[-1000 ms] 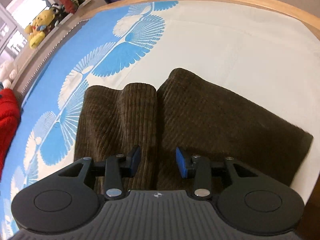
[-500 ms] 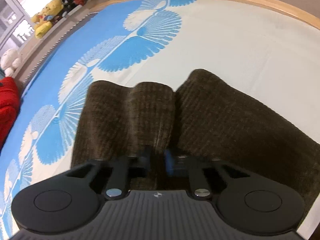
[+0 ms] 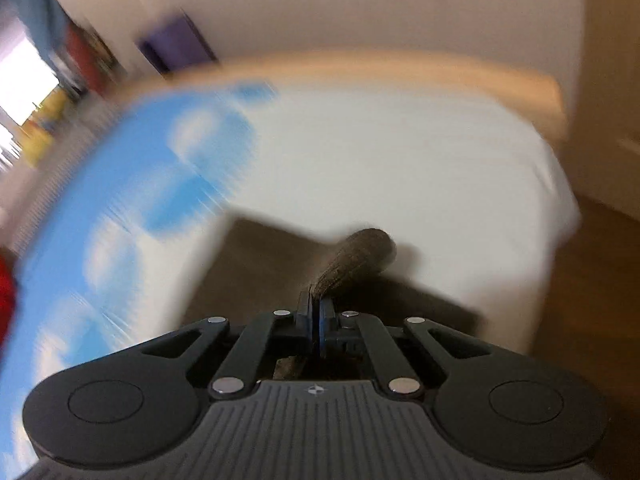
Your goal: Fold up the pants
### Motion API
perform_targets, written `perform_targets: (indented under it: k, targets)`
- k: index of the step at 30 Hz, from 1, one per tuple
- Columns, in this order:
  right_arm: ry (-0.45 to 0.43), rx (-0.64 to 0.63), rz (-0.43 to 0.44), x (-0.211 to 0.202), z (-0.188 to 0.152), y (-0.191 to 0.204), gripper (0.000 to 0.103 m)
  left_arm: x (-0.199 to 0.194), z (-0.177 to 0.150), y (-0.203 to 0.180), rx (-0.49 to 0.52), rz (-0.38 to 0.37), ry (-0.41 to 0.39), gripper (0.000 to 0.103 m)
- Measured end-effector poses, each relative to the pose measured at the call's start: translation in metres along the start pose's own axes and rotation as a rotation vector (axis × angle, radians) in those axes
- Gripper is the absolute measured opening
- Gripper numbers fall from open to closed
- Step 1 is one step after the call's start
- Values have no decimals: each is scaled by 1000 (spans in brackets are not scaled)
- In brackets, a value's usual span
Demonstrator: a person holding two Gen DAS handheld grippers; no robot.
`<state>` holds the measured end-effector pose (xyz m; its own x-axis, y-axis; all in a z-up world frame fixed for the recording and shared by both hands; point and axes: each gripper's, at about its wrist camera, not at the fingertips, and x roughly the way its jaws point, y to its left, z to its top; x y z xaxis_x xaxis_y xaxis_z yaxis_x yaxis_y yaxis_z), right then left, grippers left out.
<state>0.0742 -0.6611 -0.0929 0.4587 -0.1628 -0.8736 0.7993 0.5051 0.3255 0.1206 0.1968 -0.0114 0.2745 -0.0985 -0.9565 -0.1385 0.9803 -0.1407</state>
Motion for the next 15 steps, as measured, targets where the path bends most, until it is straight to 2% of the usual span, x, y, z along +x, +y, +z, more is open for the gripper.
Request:
perform_targets:
  k: [2,4,6,8,11,13,15]
  targets:
    - [53,49,-39,7,-6,-13,2,-5,-2,1,3,-3,-19,24]
    - [38,66,-19,-3,-6,-15,2,-12,-3,6,-18,-24,-36,24]
    - [11,5,-2,-13,-4,-5,2,-12,-7,7,2,-20,-27,24]
    - [37,-50,-63,-7,-9,-2,2,-4,-8,0,59,10,10,25]
    - [134,-6,-174,13,-20,-15,3,3,-12,-9,116,43,46,31]
    - [126,26,-167,13,-19,-15,4,-7,-13,-8,120,35,9,37]
    - [84,19,-182,4,-17,-10,5,-25,-13,-4,101,41,-71,41]
